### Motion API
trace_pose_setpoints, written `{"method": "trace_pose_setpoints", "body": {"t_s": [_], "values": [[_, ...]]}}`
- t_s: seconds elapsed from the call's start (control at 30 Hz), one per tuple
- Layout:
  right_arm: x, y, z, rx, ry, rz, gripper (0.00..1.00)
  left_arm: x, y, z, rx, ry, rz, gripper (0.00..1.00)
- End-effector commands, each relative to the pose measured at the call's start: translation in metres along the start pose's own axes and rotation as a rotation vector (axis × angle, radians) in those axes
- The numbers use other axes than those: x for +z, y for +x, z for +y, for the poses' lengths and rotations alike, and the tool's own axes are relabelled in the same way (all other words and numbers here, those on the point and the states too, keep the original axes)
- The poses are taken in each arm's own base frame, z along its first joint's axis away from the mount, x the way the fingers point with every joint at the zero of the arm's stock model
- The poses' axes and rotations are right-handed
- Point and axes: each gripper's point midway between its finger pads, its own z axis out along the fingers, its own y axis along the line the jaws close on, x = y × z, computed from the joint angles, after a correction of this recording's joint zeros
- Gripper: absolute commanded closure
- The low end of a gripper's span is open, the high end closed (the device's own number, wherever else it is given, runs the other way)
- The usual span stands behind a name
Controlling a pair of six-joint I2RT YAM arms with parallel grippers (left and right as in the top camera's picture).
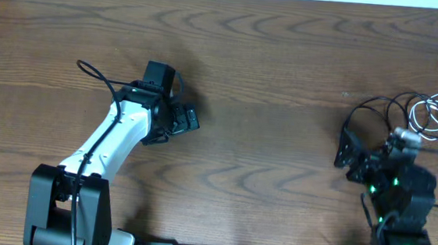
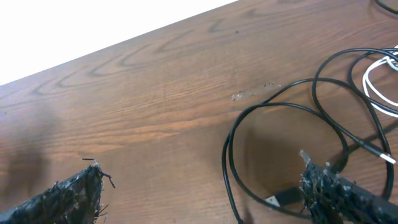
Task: Untangle cables
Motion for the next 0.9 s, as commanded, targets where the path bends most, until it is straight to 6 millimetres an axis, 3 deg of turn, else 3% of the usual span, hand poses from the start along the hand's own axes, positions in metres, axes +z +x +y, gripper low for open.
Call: {"method": "trace_pose_setpoints", "body": {"t_s": [0.0, 0.1, 0.33, 0.7, 0.87], "values": [[-0.006, 0.015, -0.003, -0.017, -0.008, -0.004, 0.01, 0.003, 0.000, 0.005, 0.005, -0.021, 0.002, 0.02], [-0.012, 0.025, -0.011, -0.025, 0.019, -0.013, 0.01, 0.003, 0.000, 0.005, 0.005, -0.021, 0.001, 0.02], [-0.026, 0.020, -0.002, -0.118, -0.034, -0.149, 0.01, 0.003, 0.000, 0.005, 0.005, -0.021, 0.001, 0.02], [-0.083, -0.073, 0.041, -0.296, -0.169, -0.679, 0.01, 0.003, 0.000, 0.005, 0.005, -0.021, 0.001, 0.02], [-0.099, -0.087, 0.052, -0.377, -0.191, -0.842, 0.01, 0.003, 0.000, 0.005, 0.005, -0.021, 0.001, 0.02]]}}
